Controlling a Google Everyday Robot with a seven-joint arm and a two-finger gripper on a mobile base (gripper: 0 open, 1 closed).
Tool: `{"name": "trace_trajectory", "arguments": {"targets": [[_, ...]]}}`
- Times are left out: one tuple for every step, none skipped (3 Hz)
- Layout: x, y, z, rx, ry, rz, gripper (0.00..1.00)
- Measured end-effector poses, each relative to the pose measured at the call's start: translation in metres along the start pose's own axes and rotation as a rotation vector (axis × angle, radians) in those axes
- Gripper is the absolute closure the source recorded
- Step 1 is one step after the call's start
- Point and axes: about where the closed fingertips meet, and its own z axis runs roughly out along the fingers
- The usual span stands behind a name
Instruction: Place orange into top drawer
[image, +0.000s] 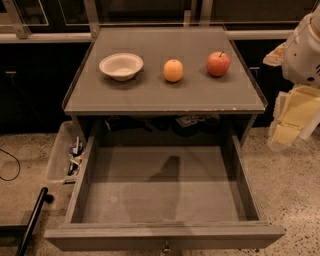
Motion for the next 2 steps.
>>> {"name": "trace_trajectory", "arguments": {"targets": [[0.0,0.0,0.0,0.0,0.0,0.0,0.0],[-0.004,-0.01,0.001,0.031,-0.024,-0.014,0.0]]}}
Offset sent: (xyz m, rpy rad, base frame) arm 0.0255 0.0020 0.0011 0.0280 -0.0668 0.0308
